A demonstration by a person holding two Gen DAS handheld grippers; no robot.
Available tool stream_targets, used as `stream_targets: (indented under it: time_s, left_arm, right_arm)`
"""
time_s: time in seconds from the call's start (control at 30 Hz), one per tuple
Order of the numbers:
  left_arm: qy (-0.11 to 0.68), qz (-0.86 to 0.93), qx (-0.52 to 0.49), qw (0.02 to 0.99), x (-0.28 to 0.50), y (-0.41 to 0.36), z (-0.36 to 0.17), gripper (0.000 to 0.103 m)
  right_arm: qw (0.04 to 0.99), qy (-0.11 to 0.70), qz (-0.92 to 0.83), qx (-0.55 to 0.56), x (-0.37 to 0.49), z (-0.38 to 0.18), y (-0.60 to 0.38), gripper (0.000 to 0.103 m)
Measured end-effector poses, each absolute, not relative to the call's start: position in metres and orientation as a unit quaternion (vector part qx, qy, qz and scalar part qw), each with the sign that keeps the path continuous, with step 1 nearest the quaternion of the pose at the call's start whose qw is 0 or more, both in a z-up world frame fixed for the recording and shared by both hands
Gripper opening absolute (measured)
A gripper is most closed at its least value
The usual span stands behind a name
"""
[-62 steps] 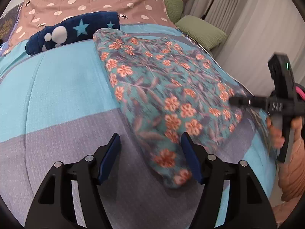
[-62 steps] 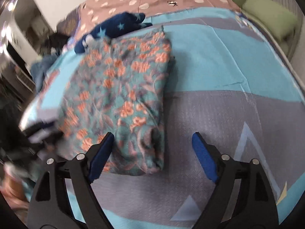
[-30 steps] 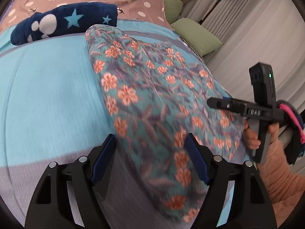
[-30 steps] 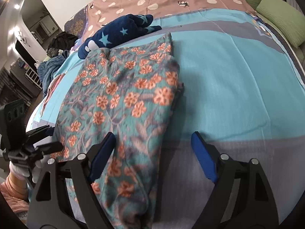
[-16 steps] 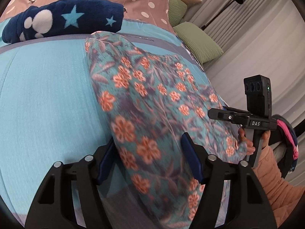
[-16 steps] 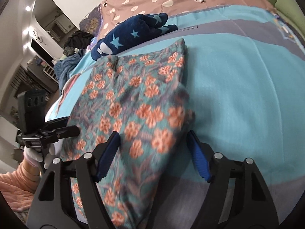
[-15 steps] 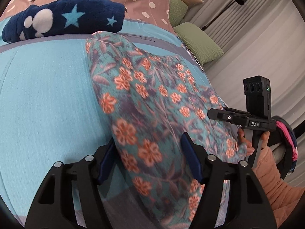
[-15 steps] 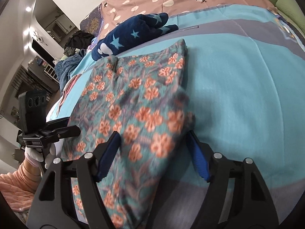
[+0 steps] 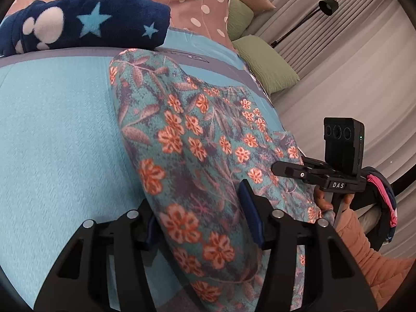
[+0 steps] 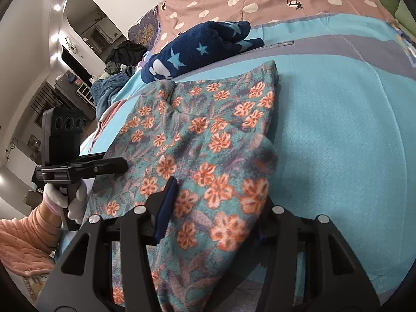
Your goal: Fold small clothes
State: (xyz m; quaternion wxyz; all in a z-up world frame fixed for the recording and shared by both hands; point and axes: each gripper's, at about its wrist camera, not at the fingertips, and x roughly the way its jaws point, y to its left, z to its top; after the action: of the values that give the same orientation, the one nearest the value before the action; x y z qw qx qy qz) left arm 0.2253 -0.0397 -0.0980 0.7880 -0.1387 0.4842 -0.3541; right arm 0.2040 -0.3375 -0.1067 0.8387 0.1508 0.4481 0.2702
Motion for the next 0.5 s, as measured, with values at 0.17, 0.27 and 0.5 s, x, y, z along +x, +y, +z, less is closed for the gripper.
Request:
stream_targets:
  time_s: [0.17, 0.27, 0.5]
  left_arm:
    - [0.479, -0.351, -0.128, 0.794, 0.23, -0.046, -0.098, 0.055]
    - [0.477, -0.351, -0.124, 0.796, 0.233, -0.049, -0.098, 0.055]
    - [0.475, -0.34, -0.115, 0.803, 0.236, -0.048, -0.101, 0.015]
  right_arm:
    - [0.835, 0.451, 0.274, 0.153, 0.209, -0.107, -0.336, 0.053]
    - [0.836, 0.451, 0.273, 0.15, 0.213, -0.107, -0.332, 0.055]
    - [0.846, 0.445, 0.262, 0.133, 0.212, -0.103, -0.322, 0.023]
